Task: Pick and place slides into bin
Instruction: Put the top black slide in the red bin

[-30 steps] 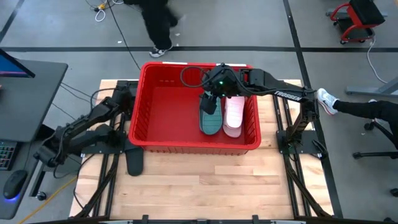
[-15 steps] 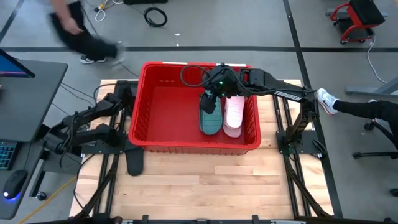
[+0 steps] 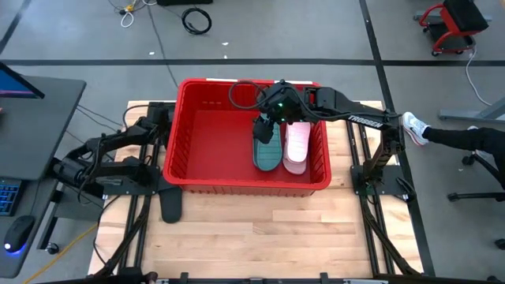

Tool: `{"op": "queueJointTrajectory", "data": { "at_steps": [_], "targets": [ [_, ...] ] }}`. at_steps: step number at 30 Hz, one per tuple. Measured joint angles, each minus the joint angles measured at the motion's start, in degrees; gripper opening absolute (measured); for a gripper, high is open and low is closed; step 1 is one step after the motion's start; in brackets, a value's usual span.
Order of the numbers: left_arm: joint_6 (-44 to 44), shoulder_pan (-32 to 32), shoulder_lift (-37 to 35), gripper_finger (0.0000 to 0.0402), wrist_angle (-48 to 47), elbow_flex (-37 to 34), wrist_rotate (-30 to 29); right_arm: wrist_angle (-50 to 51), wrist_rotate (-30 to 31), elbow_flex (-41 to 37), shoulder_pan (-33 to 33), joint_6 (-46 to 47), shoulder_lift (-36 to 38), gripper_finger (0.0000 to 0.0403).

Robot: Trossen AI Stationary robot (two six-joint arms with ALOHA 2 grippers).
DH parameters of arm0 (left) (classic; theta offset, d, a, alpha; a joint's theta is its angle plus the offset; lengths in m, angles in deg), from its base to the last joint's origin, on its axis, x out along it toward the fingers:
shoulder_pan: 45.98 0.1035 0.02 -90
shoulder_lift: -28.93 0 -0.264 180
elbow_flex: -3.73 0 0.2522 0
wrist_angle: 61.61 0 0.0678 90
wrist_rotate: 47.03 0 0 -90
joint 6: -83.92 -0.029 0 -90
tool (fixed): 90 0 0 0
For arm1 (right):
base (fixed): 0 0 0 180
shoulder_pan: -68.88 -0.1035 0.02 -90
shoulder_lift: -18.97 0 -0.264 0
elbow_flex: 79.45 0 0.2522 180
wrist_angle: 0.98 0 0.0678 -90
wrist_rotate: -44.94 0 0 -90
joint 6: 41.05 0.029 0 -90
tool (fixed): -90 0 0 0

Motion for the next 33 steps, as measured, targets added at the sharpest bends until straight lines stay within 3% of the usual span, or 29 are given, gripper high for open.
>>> {"op": "queueJointTrajectory", "data": {
  "at_steps": [7,11,33],
  "targets": [
    [-3.16,-1.76,-0.04,0.0038,-2.08,0.14,-2.35,0.32,0.05,0.0,-1.3,1.29,0.0,0.0258],
    [-4.17,-3.03,-0.98,0.0018,-2.89,0.11,-3.25,0.51,0.01,0.0,-2.79,1.31,0.0,0.0258],
    [-10.31,-11.2,-19.84,0.0011,-4.05,-0.02,-11.0,3.04,0.02,0.0,-4.22,-0.25,0.0,0.0258]
  ]
}}
